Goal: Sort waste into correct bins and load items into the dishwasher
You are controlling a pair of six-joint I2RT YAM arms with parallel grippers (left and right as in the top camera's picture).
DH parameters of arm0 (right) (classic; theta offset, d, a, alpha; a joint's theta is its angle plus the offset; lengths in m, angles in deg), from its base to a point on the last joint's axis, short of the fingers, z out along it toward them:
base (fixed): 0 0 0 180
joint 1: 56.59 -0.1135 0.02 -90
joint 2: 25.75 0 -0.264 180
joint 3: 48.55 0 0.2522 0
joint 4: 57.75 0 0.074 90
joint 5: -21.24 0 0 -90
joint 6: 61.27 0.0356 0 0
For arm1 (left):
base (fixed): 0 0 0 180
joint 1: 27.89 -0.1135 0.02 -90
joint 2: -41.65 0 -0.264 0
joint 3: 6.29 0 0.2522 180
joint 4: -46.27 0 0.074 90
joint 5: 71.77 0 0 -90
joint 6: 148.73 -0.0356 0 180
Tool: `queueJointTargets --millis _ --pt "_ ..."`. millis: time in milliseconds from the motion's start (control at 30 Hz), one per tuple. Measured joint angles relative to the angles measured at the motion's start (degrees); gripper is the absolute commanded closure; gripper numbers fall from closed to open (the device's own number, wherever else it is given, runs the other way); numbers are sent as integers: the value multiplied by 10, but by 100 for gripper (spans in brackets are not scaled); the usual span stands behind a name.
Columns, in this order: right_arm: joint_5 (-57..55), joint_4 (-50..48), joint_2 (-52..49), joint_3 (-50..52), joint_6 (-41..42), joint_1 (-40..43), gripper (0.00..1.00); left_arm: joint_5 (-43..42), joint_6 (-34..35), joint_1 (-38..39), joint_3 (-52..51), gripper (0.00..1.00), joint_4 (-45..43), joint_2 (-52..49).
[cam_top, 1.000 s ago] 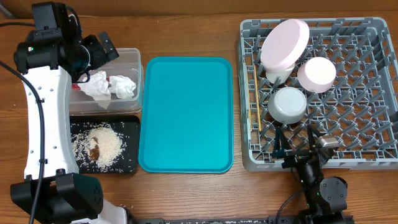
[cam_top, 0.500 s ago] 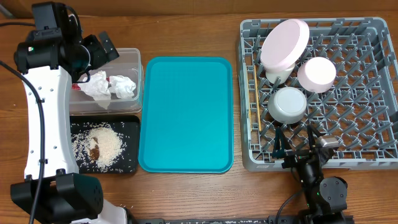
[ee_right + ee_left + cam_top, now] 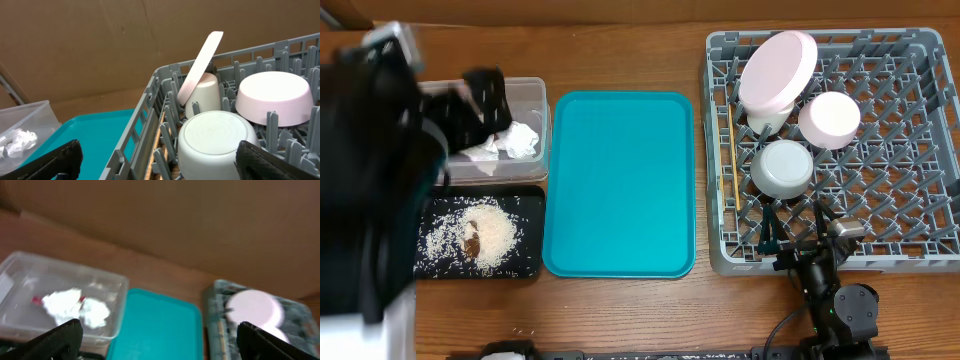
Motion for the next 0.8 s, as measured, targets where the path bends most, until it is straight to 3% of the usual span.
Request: queueJointTargets --millis 233,667,800 --pt "0 0 0 0 0 0 0 21 -2 38 -74 0 -3 141" --pt "0 1 0 0 0 0 0 78 -5 38 -452 0 -11 355" --pt "0 1 0 0 0 0 0 87 -5 38 -567 0 -89 419"
